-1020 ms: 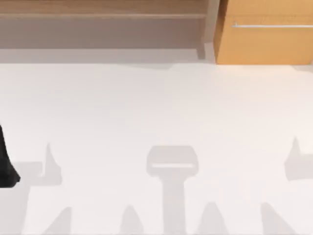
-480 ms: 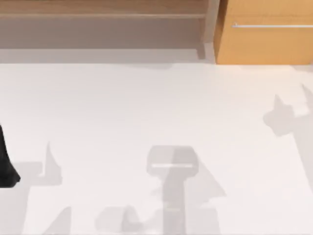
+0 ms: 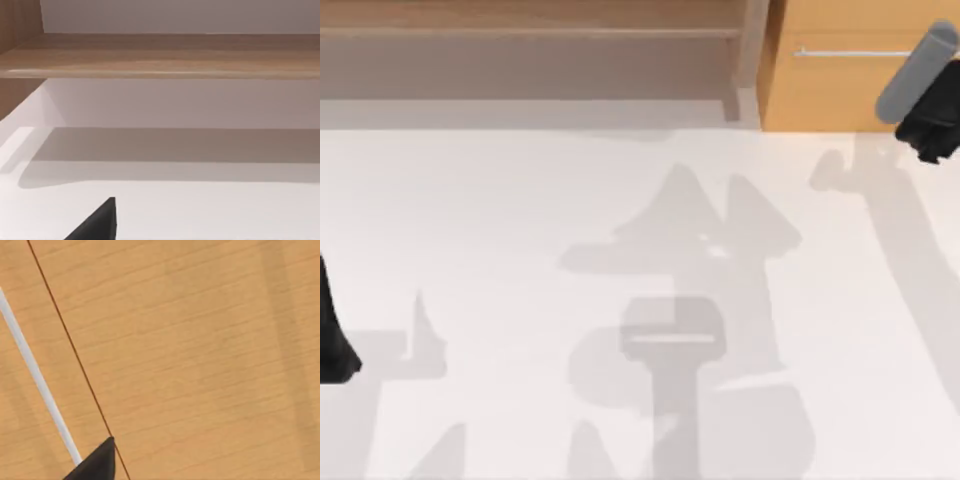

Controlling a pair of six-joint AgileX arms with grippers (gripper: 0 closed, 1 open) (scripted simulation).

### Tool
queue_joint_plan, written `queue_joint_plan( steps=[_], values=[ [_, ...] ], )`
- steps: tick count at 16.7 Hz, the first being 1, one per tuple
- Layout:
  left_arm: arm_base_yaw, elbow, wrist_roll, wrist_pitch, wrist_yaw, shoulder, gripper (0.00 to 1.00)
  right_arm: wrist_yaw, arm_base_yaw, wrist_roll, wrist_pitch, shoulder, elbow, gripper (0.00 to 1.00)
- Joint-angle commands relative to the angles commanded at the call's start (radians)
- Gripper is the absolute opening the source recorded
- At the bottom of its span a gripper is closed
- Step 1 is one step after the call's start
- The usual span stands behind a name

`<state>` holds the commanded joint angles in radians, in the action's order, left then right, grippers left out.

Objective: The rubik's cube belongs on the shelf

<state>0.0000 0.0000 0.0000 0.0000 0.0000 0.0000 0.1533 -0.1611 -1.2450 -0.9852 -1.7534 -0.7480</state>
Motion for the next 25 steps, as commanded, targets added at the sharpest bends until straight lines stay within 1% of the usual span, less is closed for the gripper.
queue_joint_plan(
  steps=[4, 8, 15, 21, 25],
  values=[
    [0.0, 0.0, 0.0, 0.0, 0.0, 0.0, 1.0, 0.036, -0.011, -0.195, -0.185, -0.305, -0.123, 1.0],
    [0.0, 0.0, 0.0, 0.0, 0.0, 0.0, 1.0, 0.057, -0.015, -0.303, -0.289, -0.463, -0.19, 1.0],
    [0.0, 0.0, 0.0, 0.0, 0.0, 0.0, 1.0, 0.057, -0.011, -0.312, -0.295, -0.476, -0.195, 1.0],
    [0.0, 0.0, 0.0, 0.0, 0.0, 0.0, 1.0, 0.048, -0.004, -0.313, -0.239, -0.525, -0.304, 1.0],
    [0.0, 0.0, 0.0, 0.0, 0.0, 0.0, 1.0, 0.047, -0.003, -0.313, -0.234, -0.529, -0.313, 1.0]
  ],
)
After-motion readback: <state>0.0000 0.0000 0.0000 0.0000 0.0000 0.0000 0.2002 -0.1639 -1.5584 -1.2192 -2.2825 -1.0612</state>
